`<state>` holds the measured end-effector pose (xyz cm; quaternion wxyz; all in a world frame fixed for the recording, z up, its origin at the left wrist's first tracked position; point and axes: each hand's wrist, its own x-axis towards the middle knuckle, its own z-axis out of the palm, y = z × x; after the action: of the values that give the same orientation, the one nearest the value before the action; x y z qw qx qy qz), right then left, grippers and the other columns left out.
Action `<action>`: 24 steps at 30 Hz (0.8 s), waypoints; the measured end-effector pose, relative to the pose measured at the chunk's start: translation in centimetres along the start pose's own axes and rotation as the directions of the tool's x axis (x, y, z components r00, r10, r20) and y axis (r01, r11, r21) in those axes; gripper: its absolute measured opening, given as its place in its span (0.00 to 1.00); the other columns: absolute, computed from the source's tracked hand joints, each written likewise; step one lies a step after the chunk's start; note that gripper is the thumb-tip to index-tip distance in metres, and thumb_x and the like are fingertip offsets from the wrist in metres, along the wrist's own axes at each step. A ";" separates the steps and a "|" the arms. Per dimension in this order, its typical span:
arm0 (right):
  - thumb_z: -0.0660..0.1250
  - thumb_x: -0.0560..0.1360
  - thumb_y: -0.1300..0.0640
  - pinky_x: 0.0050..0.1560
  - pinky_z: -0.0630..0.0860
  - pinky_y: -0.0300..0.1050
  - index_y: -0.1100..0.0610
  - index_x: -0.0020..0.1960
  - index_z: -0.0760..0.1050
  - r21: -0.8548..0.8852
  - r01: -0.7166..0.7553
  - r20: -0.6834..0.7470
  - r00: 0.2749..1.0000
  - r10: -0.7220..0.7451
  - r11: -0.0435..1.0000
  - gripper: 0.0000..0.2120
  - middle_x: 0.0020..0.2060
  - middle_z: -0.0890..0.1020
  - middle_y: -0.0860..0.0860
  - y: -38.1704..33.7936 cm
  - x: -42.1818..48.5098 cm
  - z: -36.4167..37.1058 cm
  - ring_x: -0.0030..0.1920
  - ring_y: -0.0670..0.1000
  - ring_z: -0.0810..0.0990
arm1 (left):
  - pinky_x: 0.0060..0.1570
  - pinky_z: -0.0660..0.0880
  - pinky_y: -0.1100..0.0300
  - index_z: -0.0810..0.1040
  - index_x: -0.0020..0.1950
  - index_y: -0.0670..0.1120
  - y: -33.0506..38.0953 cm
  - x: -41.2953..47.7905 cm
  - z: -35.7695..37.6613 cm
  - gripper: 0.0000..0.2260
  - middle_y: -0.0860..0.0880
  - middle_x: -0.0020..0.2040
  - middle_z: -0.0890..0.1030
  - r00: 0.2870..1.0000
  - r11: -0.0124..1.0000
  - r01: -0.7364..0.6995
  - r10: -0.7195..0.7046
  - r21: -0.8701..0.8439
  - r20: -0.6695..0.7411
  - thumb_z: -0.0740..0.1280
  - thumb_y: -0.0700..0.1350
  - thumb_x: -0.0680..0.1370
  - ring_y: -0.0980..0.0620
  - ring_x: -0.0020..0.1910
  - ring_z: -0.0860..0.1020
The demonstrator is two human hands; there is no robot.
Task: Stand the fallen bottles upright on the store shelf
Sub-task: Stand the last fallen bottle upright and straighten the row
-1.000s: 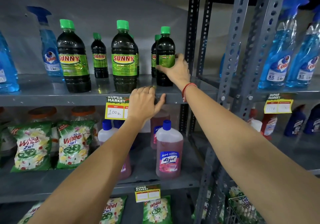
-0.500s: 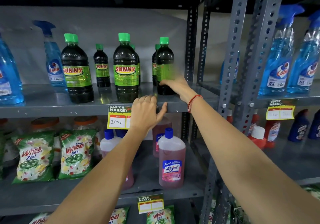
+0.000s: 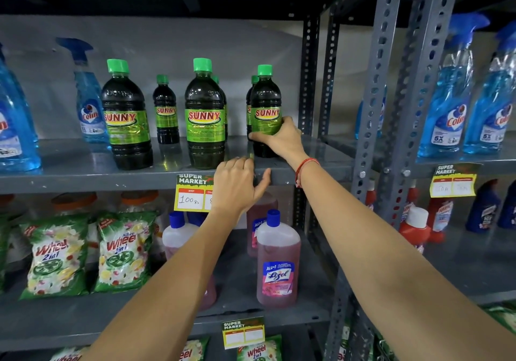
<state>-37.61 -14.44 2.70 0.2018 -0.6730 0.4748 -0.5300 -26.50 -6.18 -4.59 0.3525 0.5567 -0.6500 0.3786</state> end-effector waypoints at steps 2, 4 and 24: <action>0.79 0.60 0.43 0.56 0.74 0.47 0.62 0.63 0.67 -0.027 0.016 -0.015 1.000 -0.016 1.000 0.41 0.59 0.77 0.57 -0.2 -0.2 0.1 0.59 0.56 0.76 | 0.36 0.72 0.55 0.79 0.38 0.40 0.1 0.0 0.0 0.22 0.43 0.34 0.82 1.000 1.000 0.004 -0.004 -0.009 0.007 0.55 0.56 0.76 0.44 0.35 0.80; 0.79 0.60 0.42 0.55 0.74 0.48 0.62 0.63 0.66 -0.042 0.020 -0.017 1.000 -0.021 0.999 0.41 0.59 0.77 0.58 -0.3 -0.3 0.1 0.59 0.56 0.76 | 0.36 0.72 0.55 0.79 0.38 0.40 0.1 0.0 -0.1 0.22 0.44 0.34 0.82 1.000 1.000 0.005 -0.005 -0.014 0.016 0.56 0.56 0.76 0.44 0.35 0.80; 0.77 0.60 0.38 0.56 0.75 0.47 0.57 0.64 0.65 -0.003 0.088 -0.001 0.996 -0.088 0.996 0.42 0.59 0.77 0.52 -1.0 -4.8 -2.1 0.58 0.51 0.77 | 0.35 0.72 0.55 0.79 0.38 0.39 0.4 0.2 -1.7 0.23 0.42 0.33 0.82 0.986 0.999 0.014 -0.007 -0.046 0.164 0.54 0.56 0.75 0.42 0.34 0.80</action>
<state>-39.02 -9.38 1.76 0.1770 -0.6934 0.4453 -0.5381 -26.82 -4.70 -3.68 0.3128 0.5808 -0.6827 0.3141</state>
